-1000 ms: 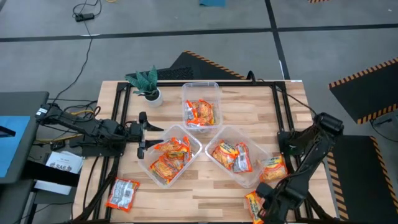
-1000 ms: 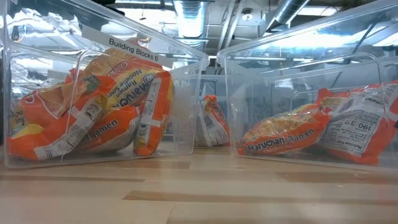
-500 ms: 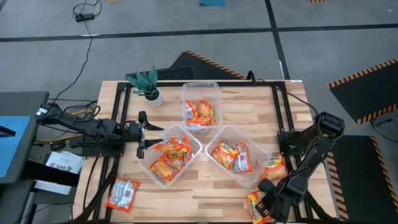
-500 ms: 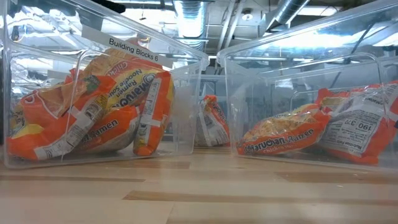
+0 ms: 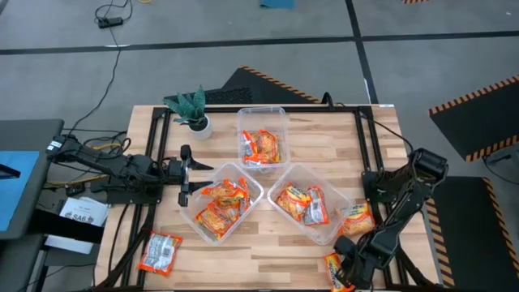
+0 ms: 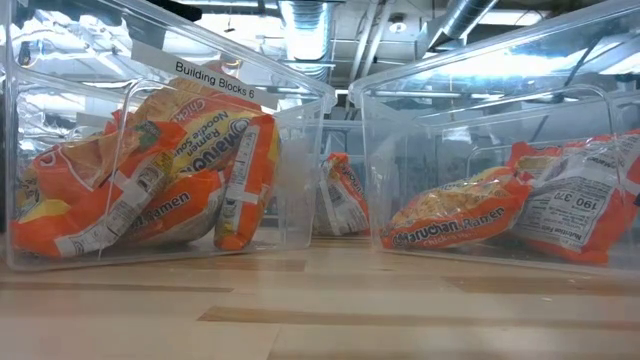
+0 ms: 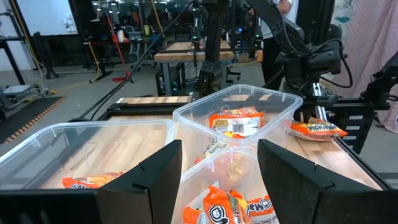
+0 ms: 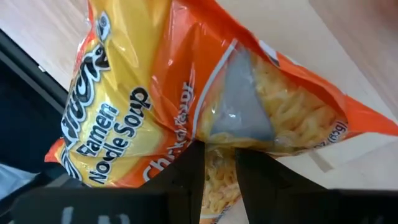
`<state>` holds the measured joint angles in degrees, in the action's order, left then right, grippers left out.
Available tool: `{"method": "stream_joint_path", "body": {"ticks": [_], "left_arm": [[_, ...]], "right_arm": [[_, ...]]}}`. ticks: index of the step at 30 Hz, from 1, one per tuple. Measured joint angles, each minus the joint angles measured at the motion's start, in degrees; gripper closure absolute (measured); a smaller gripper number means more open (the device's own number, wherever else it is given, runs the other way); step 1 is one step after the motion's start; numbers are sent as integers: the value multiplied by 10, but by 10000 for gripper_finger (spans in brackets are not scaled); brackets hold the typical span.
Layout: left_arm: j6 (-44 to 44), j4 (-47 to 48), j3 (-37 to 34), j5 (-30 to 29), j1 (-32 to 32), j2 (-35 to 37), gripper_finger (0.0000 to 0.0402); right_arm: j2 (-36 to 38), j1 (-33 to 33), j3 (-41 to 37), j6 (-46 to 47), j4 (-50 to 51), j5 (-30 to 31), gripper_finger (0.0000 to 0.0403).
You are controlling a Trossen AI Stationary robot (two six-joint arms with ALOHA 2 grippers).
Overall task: Sort Maruchan noodles
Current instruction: Put the orange noodle pack into the bottom right transparent container
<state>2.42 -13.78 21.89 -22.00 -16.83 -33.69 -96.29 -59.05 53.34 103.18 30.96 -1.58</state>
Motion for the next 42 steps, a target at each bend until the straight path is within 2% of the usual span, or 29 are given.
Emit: {"method": "stream_joint_path", "body": {"ticks": [3, 6, 11, 18, 20, 24, 26, 38, 42], "left_arm": [[0, 0, 0, -1, 0, 0, 203], [0, 0, 0, -1, 0, 0, 203], [0, 0, 0, -1, 0, 0, 203], [0, 2, 0, 0, 0, 0, 203], [0, 2, 0, 0, 0, 0, 203], [0, 2, 0, 0, 0, 0, 203], [0, 3, 0, 1, 0, 0, 203], [0, 3, 0, 1, 0, 0, 203], [0, 3, 0, 1, 0, 0, 203]], "right_arm": [[0, 11, 0, 3, 4, -7, 289], [0, 26, 0, 17, 6, -55, 280], [0, 42, 8, 9, 13, -104, 225], [40, 42, 9, -2, 37, -100, 138], [53, 37, 9, 1, 43, -71, 127], [62, 27, 10, 3, 57, 15, 119], [60, 28, 10, 2, 58, 31, 119], [16, 28, 12, -43, 53, 30, 120], [16, 29, 12, -50, 60, 28, 140]]}}
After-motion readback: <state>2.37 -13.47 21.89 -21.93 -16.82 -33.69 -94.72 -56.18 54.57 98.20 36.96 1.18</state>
